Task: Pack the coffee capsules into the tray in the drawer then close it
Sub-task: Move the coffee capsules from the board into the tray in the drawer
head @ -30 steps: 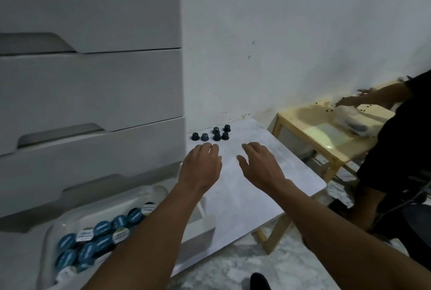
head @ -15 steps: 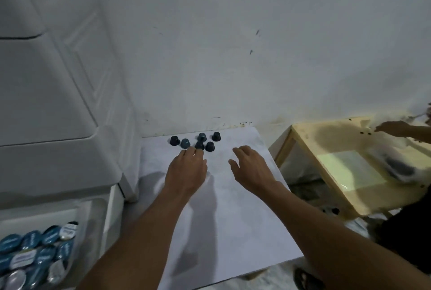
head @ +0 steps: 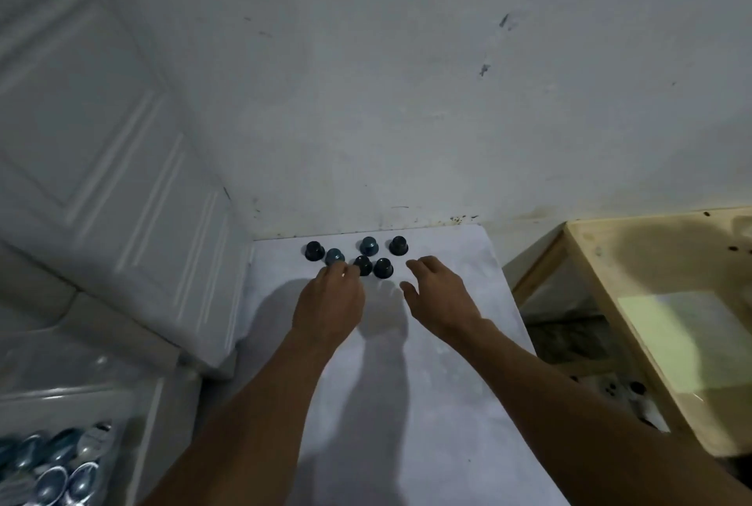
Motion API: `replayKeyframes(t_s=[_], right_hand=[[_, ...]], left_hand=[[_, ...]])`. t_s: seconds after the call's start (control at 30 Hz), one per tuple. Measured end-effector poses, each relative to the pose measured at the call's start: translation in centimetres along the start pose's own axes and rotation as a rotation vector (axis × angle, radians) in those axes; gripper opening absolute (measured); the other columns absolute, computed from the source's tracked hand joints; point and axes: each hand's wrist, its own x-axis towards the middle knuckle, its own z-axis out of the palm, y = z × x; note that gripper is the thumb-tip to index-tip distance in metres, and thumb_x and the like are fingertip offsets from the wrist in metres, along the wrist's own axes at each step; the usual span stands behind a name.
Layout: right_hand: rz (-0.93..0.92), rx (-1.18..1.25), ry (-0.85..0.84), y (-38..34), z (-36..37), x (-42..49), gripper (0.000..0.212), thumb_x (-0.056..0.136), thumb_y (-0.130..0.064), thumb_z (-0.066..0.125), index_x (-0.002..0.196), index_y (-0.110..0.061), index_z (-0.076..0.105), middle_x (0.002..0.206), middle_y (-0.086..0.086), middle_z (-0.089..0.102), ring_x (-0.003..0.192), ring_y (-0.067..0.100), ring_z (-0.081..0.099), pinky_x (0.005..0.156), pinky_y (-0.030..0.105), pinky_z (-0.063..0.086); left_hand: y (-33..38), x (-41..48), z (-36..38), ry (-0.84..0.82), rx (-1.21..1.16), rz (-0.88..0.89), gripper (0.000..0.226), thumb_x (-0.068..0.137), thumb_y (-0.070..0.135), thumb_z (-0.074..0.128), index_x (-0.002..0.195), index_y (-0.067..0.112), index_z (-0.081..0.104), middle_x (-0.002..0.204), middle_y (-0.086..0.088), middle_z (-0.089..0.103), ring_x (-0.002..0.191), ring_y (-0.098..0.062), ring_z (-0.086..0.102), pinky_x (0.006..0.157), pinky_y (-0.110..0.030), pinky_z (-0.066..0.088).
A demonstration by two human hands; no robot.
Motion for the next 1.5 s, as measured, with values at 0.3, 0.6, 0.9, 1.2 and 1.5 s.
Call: replayKeyframes(t_s=[0.3, 0.6, 0.9, 1.2, 1.5], right_hand=[[0.001, 0.089, -0.084, 0.2, 3.4, 4.5, 0.036, 0.093, -0.019, 0.054, 0.128, -0.01, 0.052, 0.129, 0.013, 0.054, 0.109, 0.031, 0.057, 0.093, 0.037, 0.047], [-0.026, 0.084, -0.051, 0.0, 5.3, 8.3, 0.029, 0.093, -0.013, 0.054, 0.122, -0.008, 0.057, 0.123, 0.017, 0.059, 0.1, 0.034, 0.061, 0.087, 0.038, 0.049], [-0.067, 0.099, -0.025, 0.8, 6.9, 9.2, 0.013, 0.09, -0.009, 0.057, 0.092, -0.003, 0.068, 0.094, 0.013, 0.066, 0.079, 0.029, 0.061, 0.071, 0.036, 0.052], [-0.004, 0.078, -0.086, 0.7, 6.6, 9.4, 0.006, 0.089, -0.008, 0.054, 0.089, -0.003, 0.054, 0.092, 0.017, 0.062, 0.076, 0.036, 0.058, 0.067, 0.041, 0.049], [0.042, 0.08, -0.089, 0.0, 4.5, 6.8, 0.039, 0.082, -0.007, 0.06, 0.12, -0.011, 0.056, 0.133, 0.015, 0.048, 0.1, 0.039, 0.058, 0.084, 0.039, 0.05]], left_hand=[[0.0, 2.8, 3.6, -0.098, -0.164, -0.084, 0.03, 0.096, 0.013, 0.044, 0.124, 0.011, 0.053, 0.12, -0.007, 0.056, 0.107, -0.024, 0.058, 0.084, -0.03, 0.048], [-1.6, 6.3, 6.0, -0.123, -0.3, -0.109, 0.032, 0.091, 0.007, 0.056, 0.123, 0.012, 0.054, 0.124, -0.006, 0.054, 0.108, -0.023, 0.057, 0.083, -0.033, 0.052], [-1.7, 7.1, 7.7, -0.118, -0.327, -0.034, 0.014, 0.088, 0.004, 0.057, 0.1, 0.008, 0.061, 0.105, -0.009, 0.061, 0.092, -0.026, 0.059, 0.072, -0.033, 0.047], [-1.9, 7.3, 7.3, -0.179, -0.324, -0.12, 0.022, 0.091, 0.008, 0.056, 0.113, 0.009, 0.059, 0.112, -0.01, 0.057, 0.1, -0.026, 0.057, 0.084, -0.032, 0.045], [-1.6, 5.4, 4.1, -0.136, -0.33, -0.182, 0.021, 0.089, 0.02, 0.056, 0.107, 0.01, 0.057, 0.106, -0.013, 0.055, 0.093, -0.031, 0.059, 0.078, -0.035, 0.046]])
